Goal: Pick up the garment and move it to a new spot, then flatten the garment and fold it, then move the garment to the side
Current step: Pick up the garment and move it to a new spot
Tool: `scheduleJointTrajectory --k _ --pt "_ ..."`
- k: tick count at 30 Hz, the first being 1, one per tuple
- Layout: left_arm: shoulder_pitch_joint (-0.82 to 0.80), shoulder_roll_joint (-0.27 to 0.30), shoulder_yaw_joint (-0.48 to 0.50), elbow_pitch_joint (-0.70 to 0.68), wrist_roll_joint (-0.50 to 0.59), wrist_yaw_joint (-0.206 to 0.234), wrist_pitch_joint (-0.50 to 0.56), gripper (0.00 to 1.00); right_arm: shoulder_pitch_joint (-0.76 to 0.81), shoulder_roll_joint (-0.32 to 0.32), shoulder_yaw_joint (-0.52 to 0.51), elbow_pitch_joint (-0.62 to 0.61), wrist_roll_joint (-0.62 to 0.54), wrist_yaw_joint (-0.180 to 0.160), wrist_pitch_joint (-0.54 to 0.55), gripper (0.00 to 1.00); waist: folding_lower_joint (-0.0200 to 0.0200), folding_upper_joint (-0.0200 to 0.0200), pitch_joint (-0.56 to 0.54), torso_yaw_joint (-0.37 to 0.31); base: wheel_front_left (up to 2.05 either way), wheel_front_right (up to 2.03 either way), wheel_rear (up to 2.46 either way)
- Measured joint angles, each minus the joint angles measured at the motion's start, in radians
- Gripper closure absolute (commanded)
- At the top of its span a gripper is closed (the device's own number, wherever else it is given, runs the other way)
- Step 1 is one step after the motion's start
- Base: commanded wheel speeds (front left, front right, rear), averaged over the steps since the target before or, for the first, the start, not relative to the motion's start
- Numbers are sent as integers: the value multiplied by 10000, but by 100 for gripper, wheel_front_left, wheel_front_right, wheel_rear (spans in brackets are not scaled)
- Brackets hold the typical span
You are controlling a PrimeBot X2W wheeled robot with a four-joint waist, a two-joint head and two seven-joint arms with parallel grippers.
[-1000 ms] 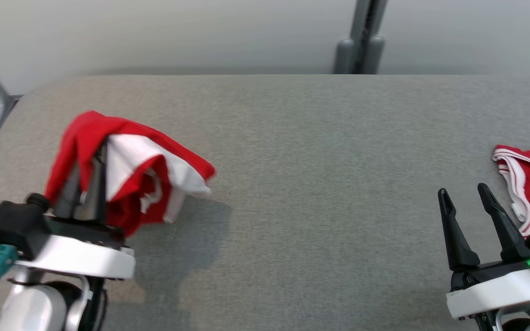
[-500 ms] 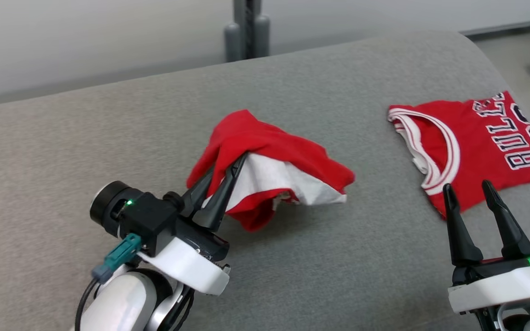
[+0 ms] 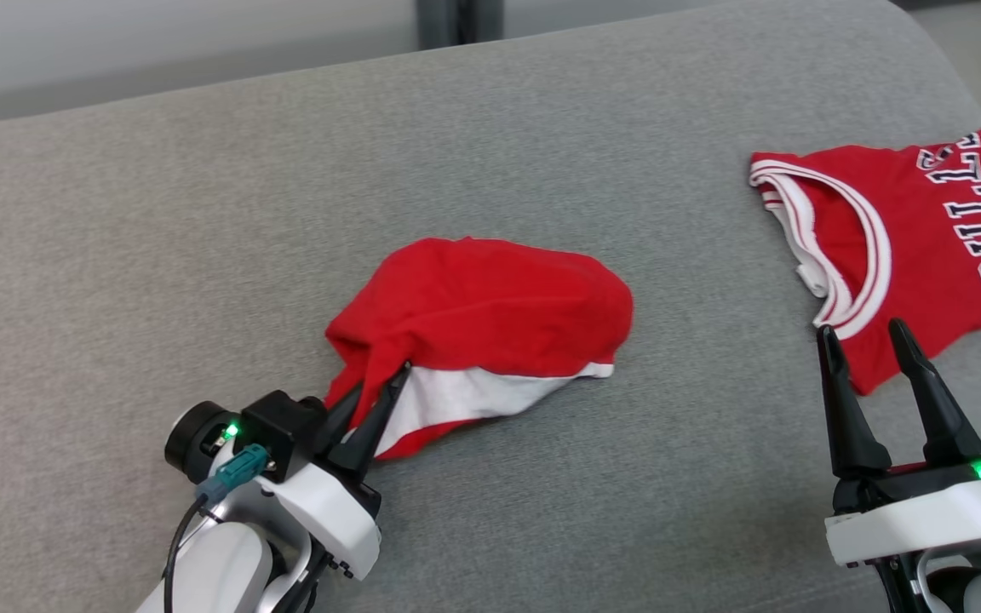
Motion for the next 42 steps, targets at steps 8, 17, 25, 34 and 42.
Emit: scheduleJointTrajectory --k 8,17,25,34,42 --pt "-77 -251 240 704 -299 -6 -886 0 -119 2 -84 -13 -178 0 121 0 0 0 -46 679 0 0 0" --pt "990 -244 1937 -174 -1068 1064 -1331 0 70 4 -320 -219 -610 0 274 0 0 0 -687 1271 0 0 0" --pt "2116 29 2986 -1338 -1103 1885 -1371 0 503 -15 -222 -387 -1095 0 477 0 0 0 -1472 1709 0 0 0" --pt "3576 337 3114 -2207 -1120 2362 -1116 0 1173 -169 -130 -424 -1218 0 665 0 0 0 -2337 1840 0 0 0" --pt "4084 424 3120 -2575 -1221 2495 -936 0 1618 -192 -230 -644 -1221 0 851 0 0 0 -2760 1891 0 0 0"
